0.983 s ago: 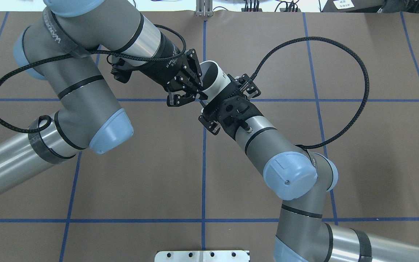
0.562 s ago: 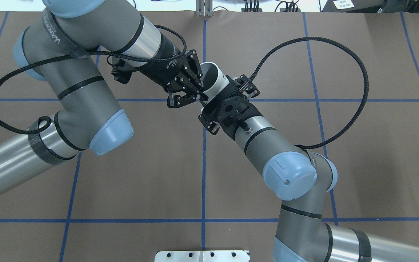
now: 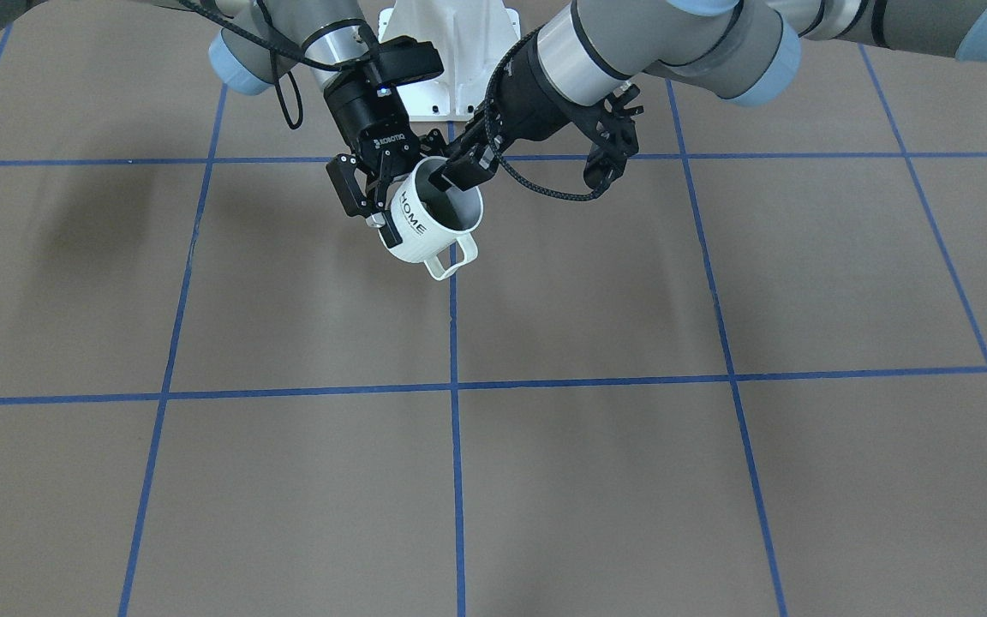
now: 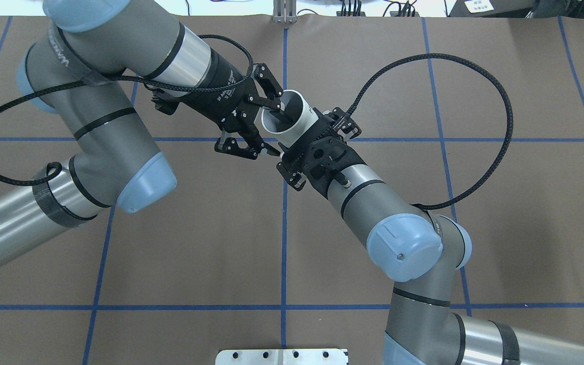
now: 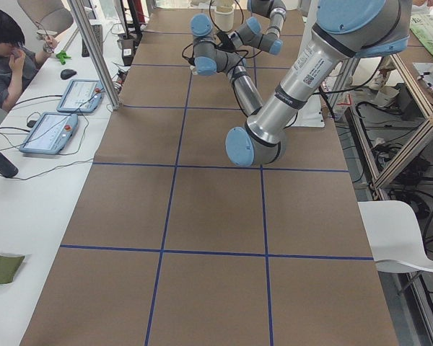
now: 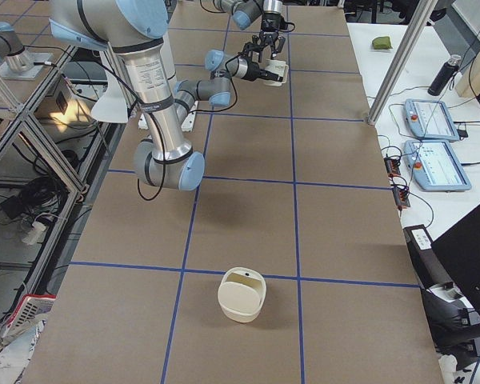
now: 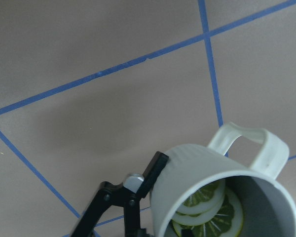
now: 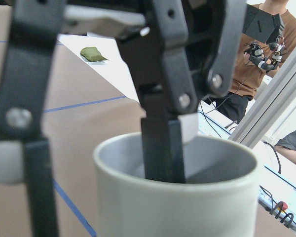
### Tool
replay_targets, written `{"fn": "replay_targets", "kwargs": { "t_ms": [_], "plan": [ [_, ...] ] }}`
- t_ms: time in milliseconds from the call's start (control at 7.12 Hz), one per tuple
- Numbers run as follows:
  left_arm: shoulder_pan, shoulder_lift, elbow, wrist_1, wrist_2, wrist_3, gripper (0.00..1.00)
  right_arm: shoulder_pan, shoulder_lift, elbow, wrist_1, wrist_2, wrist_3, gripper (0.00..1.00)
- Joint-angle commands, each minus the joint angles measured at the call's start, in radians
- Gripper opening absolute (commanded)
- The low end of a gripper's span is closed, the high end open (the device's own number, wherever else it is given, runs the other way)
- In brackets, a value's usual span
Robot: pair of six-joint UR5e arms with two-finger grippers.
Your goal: Left arm hands cup to right arm to dump lemon
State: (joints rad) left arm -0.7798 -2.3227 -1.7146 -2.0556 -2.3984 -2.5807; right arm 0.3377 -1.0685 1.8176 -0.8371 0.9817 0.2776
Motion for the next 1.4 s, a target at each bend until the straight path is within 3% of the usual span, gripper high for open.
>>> {"fn": "replay_targets", "kwargs": {
  "t_ms": [0,281,562,983,1264],
  "plan": [
    [-0.112,0.025,0.027,-0.005,-0.124,0.077,1.00,0.003,-0.007,0.002,0.001,0.000,0.000,0.27],
    [-0.192,0.057,0.073,-0.003,-0.157,0.214,1.00,0.012,-0.008,0.002,0.003,0.000,0.009,0.29],
    [-0.225,0.158,0.058,-0.001,-0.156,0.563,1.00,0.055,-0.011,-0.003,-0.010,0.030,0.052,0.35],
    [-0.246,0.391,0.017,-0.003,-0.144,1.098,1.00,0.245,-0.030,0.002,-0.062,0.355,0.162,0.34],
    [-0.288,0.489,0.018,-0.001,-0.139,1.381,1.00,0.367,-0.069,0.006,-0.066,0.563,0.207,0.35]
  ]
}}
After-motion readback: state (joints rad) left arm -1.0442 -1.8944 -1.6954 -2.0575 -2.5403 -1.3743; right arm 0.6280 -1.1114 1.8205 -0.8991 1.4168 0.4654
